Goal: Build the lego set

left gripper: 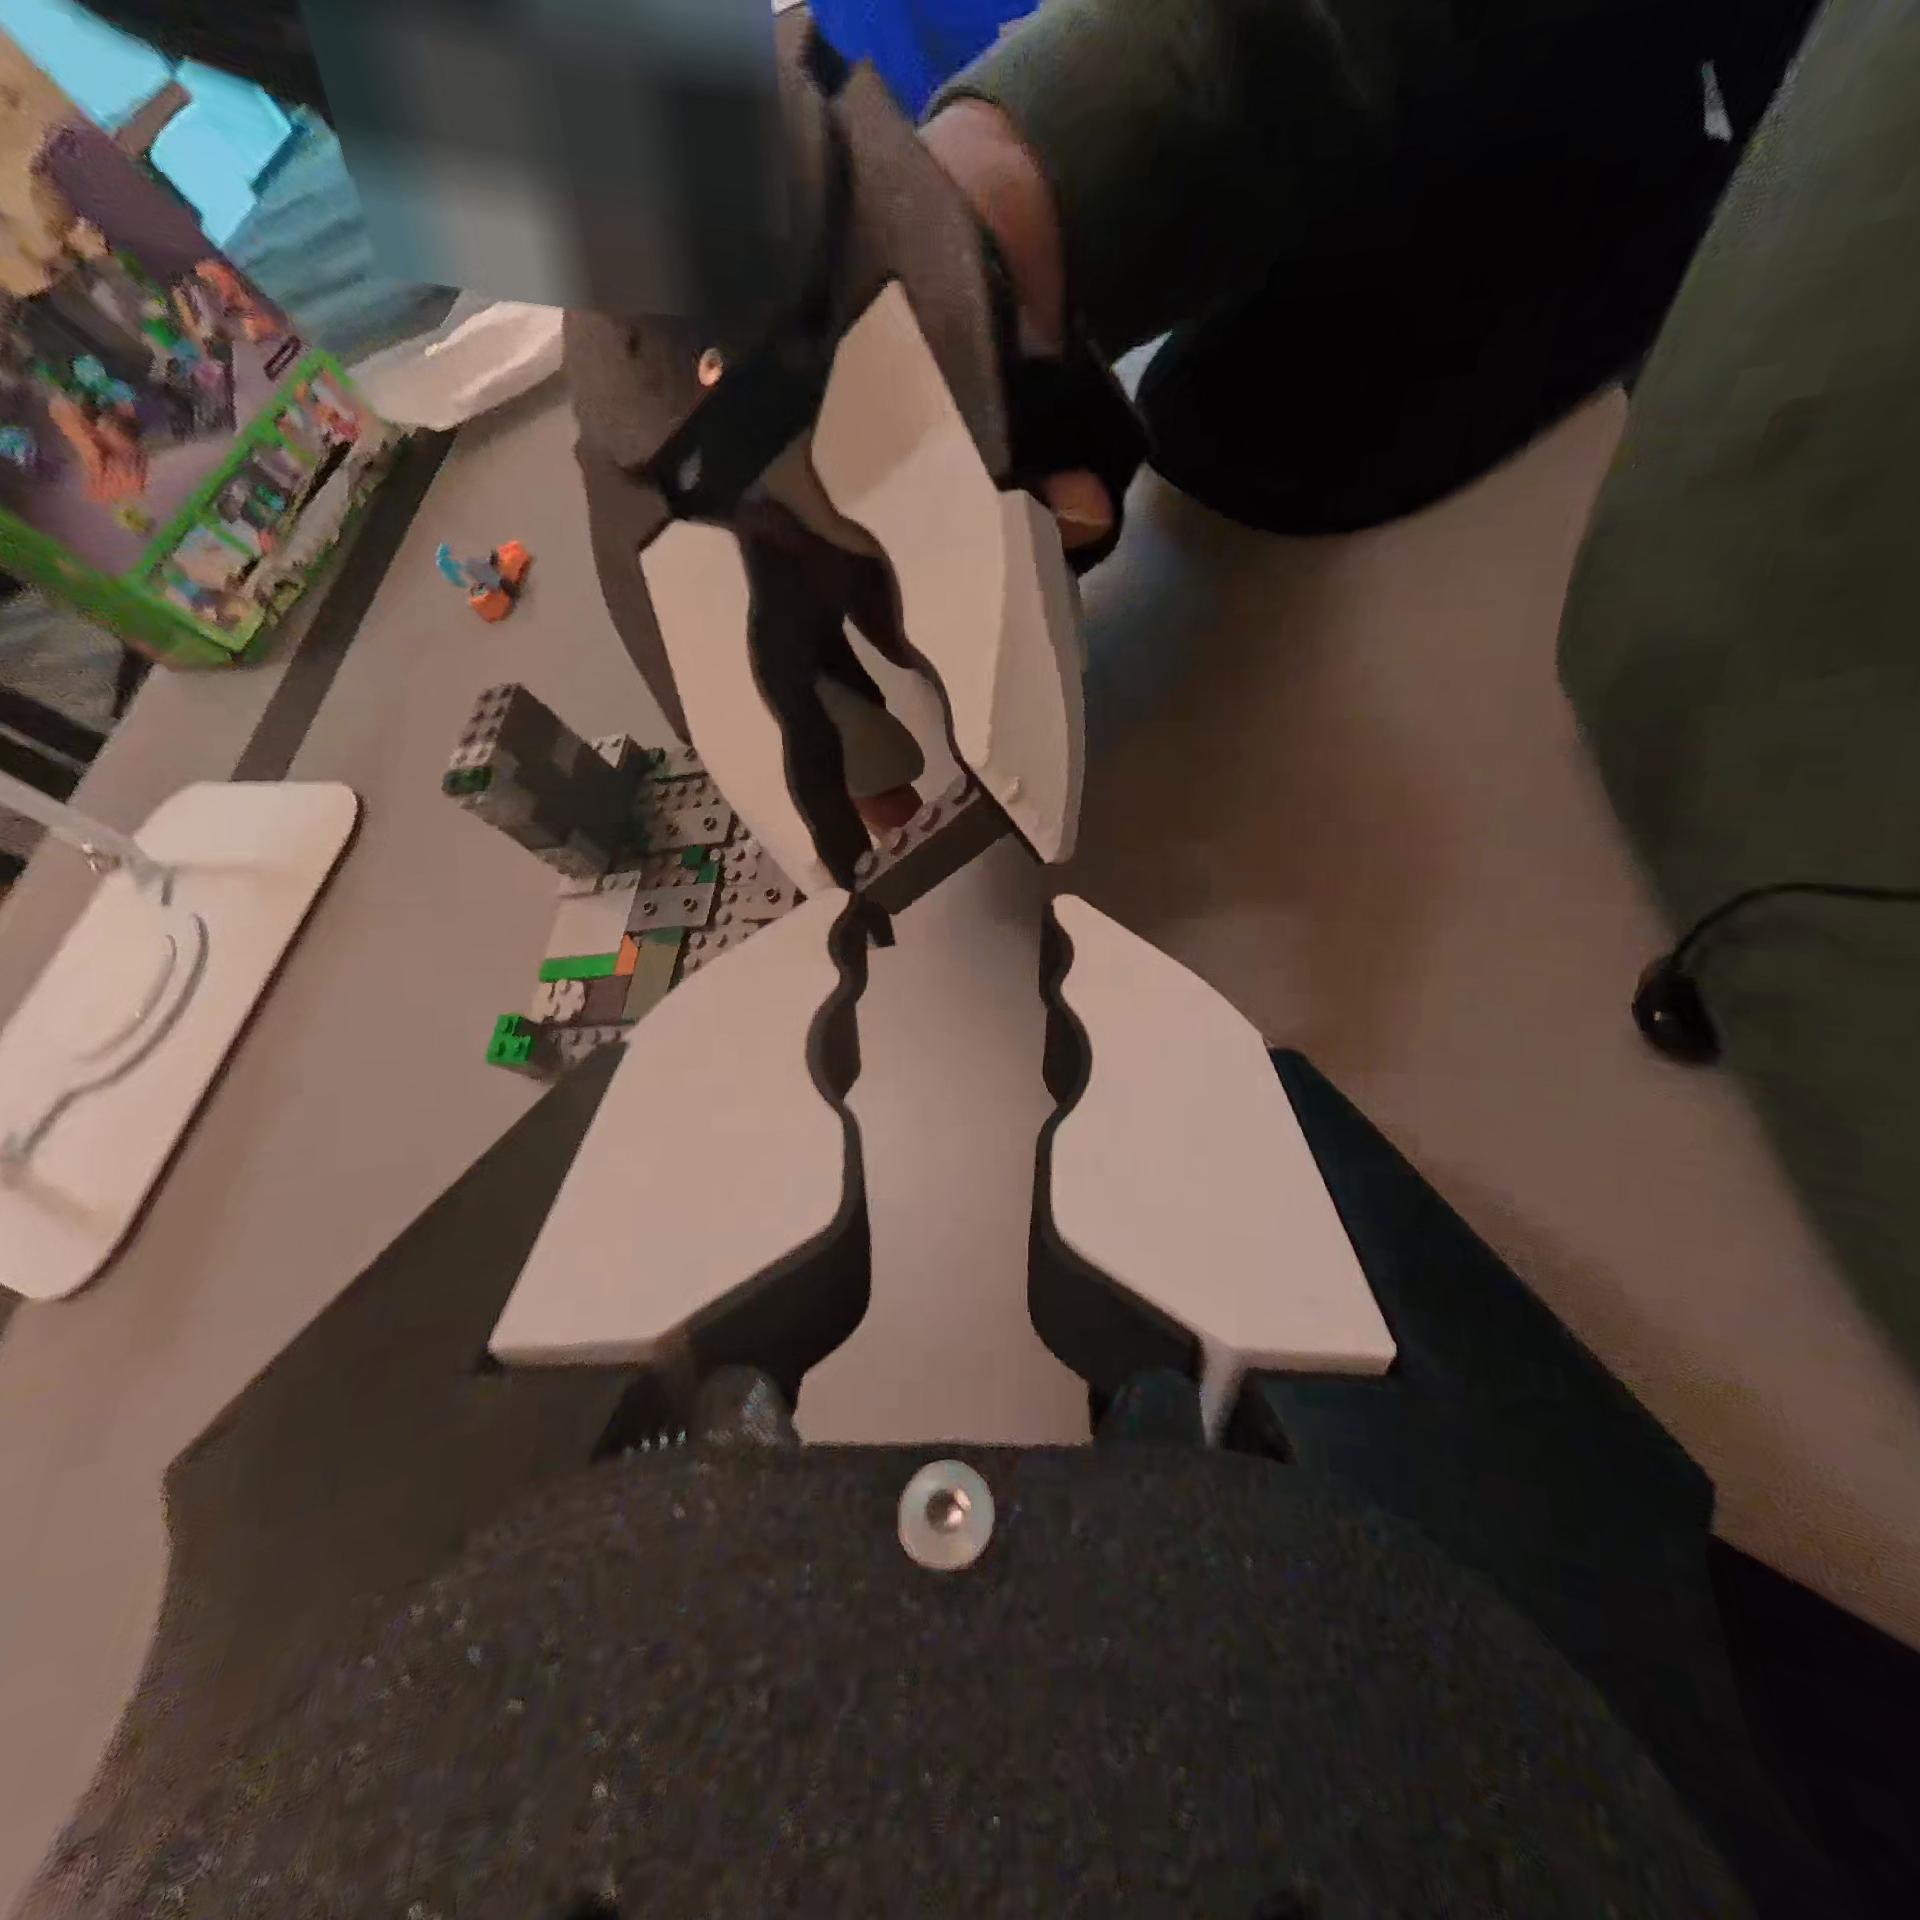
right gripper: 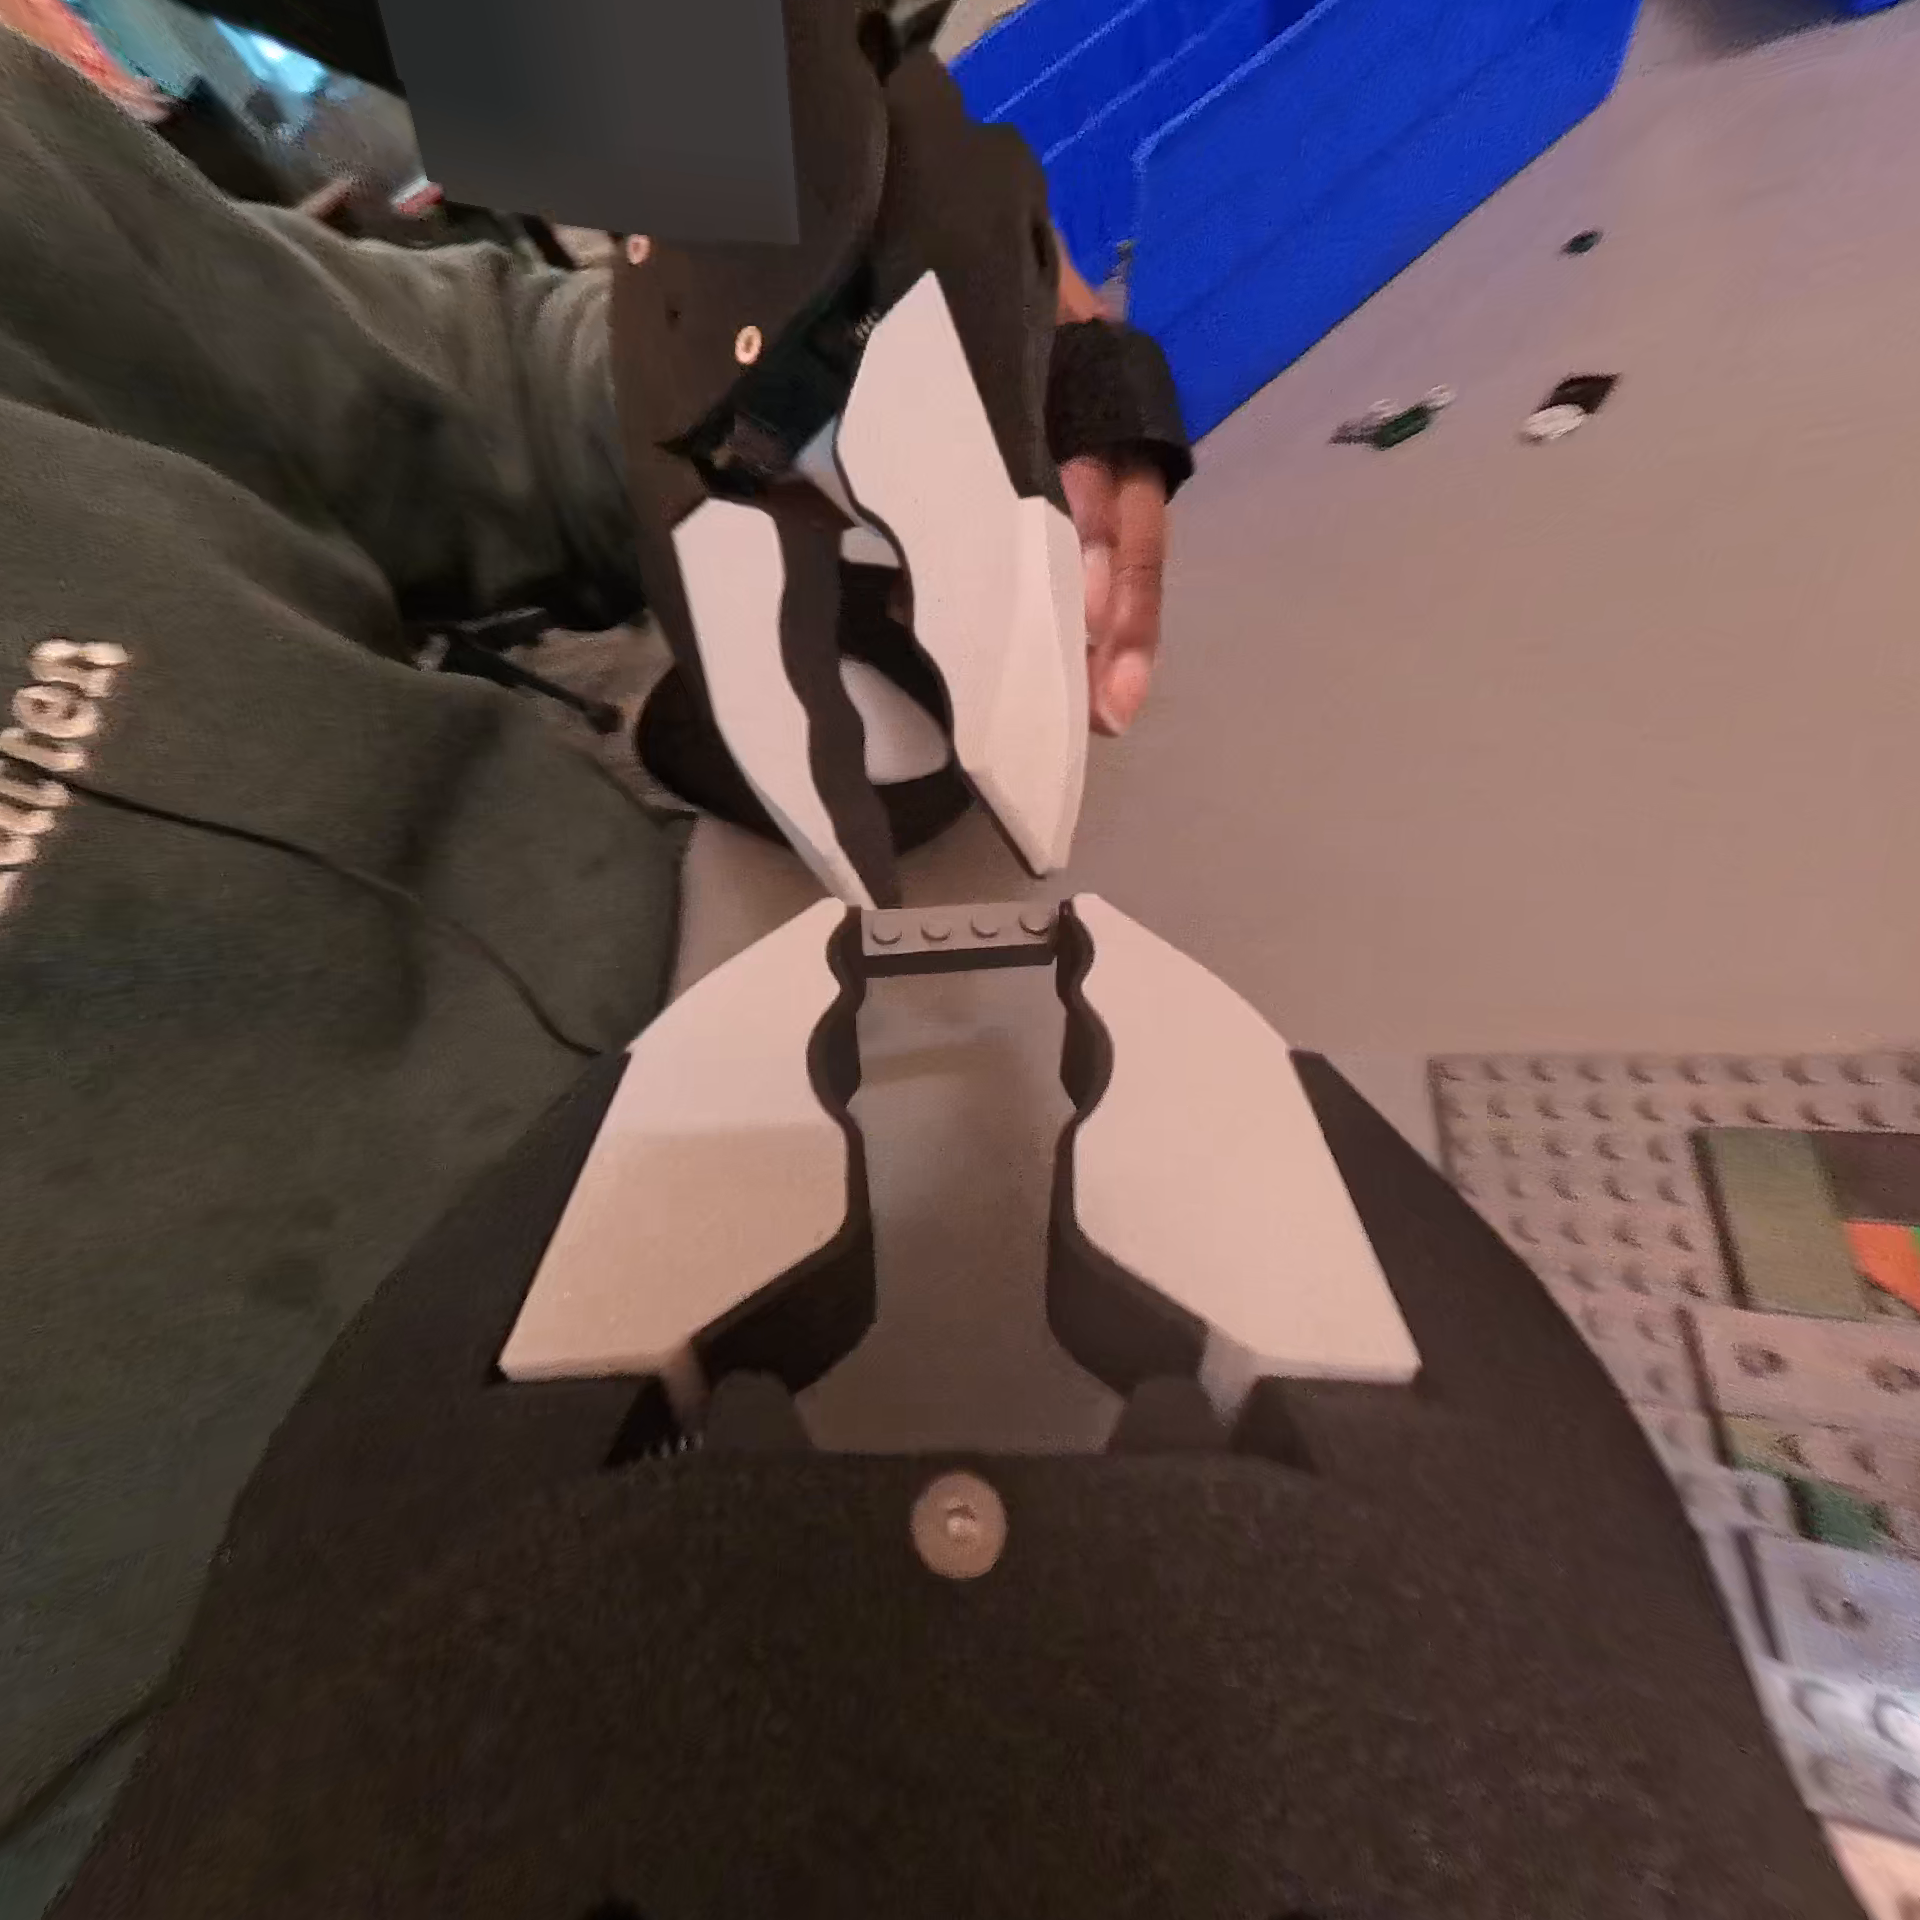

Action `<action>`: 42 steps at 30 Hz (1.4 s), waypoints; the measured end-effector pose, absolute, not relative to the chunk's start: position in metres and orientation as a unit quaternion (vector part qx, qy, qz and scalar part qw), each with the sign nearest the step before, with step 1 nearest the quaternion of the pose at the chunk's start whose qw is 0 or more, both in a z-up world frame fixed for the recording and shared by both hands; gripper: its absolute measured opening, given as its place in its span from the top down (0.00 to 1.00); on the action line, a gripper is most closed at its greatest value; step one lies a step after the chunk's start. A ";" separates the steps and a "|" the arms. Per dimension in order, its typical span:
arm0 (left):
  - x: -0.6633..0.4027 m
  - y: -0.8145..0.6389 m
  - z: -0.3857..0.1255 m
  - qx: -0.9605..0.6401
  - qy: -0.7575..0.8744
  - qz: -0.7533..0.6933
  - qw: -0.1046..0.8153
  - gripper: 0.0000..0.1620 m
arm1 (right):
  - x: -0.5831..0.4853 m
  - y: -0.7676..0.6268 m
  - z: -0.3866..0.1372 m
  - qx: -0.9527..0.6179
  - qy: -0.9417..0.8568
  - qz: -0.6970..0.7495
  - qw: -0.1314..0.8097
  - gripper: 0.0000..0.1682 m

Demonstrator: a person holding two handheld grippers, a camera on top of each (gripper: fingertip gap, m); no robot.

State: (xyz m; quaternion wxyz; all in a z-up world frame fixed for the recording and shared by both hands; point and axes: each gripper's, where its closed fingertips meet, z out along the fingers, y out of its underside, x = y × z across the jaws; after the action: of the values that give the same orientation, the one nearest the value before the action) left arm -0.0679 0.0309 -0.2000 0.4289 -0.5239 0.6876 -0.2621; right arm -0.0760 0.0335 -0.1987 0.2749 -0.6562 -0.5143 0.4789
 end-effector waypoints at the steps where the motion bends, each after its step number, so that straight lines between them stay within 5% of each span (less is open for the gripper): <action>1: -0.066 0.028 -0.200 -0.511 0.696 -0.254 0.435 0.81 | -0.076 0.028 -0.199 -0.653 -0.517 0.490 0.257 0.79; 16: -0.049 0.006 -0.203 -0.420 0.762 -0.225 0.438 0.92 | -0.068 0.004 -0.207 -0.643 -0.534 0.509 0.205 0.78; 27: -0.069 0.199 -0.244 -0.670 0.635 -0.032 0.382 0.92 | -0.010 0.053 -0.202 -0.707 -0.472 0.432 0.302 0.73; 42: -0.054 0.274 -0.276 -0.695 0.650 0.044 0.304 0.89 | 0.005 0.052 -0.210 -0.709 -0.455 0.435 0.318 0.74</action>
State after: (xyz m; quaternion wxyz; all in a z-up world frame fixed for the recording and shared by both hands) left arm -0.0539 0.2745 -0.2764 0.3043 -0.6950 0.6500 0.0443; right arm 0.0050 0.0520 -0.2095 0.3184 -0.7085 -0.4554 0.4350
